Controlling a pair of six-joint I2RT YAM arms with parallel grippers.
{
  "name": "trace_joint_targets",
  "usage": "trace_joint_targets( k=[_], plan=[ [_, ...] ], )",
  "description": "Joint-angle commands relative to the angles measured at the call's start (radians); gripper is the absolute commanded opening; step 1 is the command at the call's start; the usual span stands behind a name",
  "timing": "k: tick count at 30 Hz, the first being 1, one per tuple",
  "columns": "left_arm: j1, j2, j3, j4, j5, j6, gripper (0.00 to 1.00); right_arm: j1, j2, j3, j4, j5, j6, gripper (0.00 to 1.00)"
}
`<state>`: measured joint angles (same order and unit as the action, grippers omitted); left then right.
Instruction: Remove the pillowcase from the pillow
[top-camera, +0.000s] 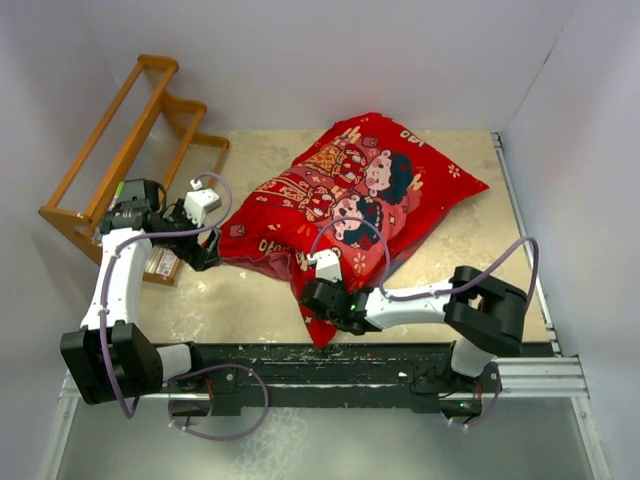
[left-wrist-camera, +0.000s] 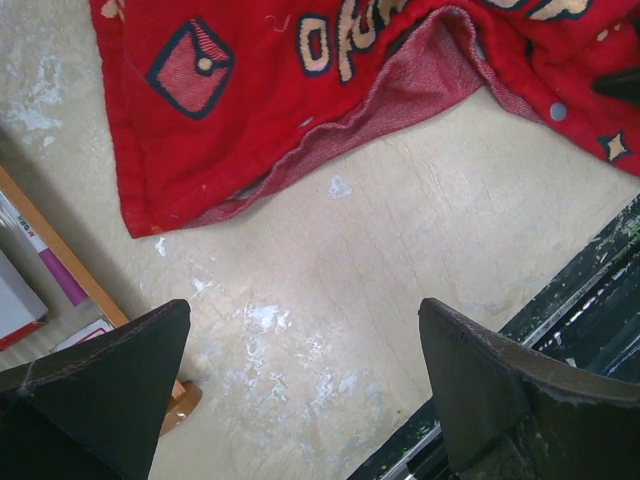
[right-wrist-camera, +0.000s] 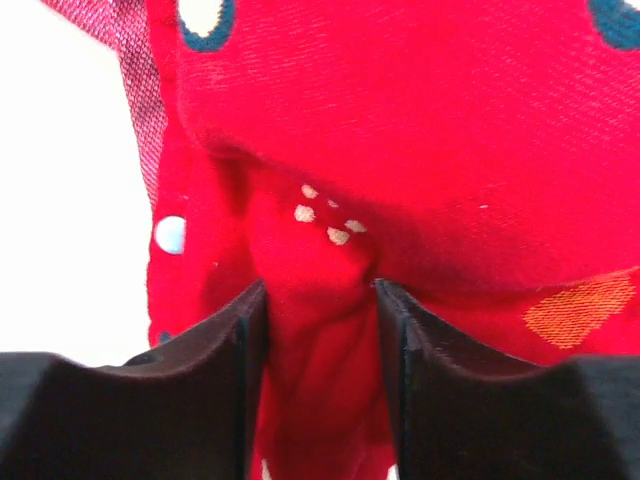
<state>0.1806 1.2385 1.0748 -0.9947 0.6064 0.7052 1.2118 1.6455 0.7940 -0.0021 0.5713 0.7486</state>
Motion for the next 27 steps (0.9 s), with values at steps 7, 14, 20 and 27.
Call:
trace_joint_targets(
  k=[7, 14, 20, 27],
  plan=[
    [-0.006, -0.047, 0.025, -0.049, 0.070, 0.096, 0.99, -0.035, -0.158, 0.142, -0.062, -0.075, -0.076, 0.00],
    [-0.038, -0.122, 0.016, -0.065, 0.142, 0.147, 0.99, -0.223, -0.343, 0.260, -0.074, -0.210, -0.172, 0.00],
    [-0.227, -0.190, -0.057, 0.060, 0.032, 0.083, 0.99, -0.302, -0.337, 0.413, -0.136, -0.252, -0.254, 0.00],
    [-0.369, -0.124, -0.035, 0.203, -0.015, 0.025, 0.99, -0.385, -0.324, 0.548, -0.152, -0.351, -0.277, 0.00]
  ],
)
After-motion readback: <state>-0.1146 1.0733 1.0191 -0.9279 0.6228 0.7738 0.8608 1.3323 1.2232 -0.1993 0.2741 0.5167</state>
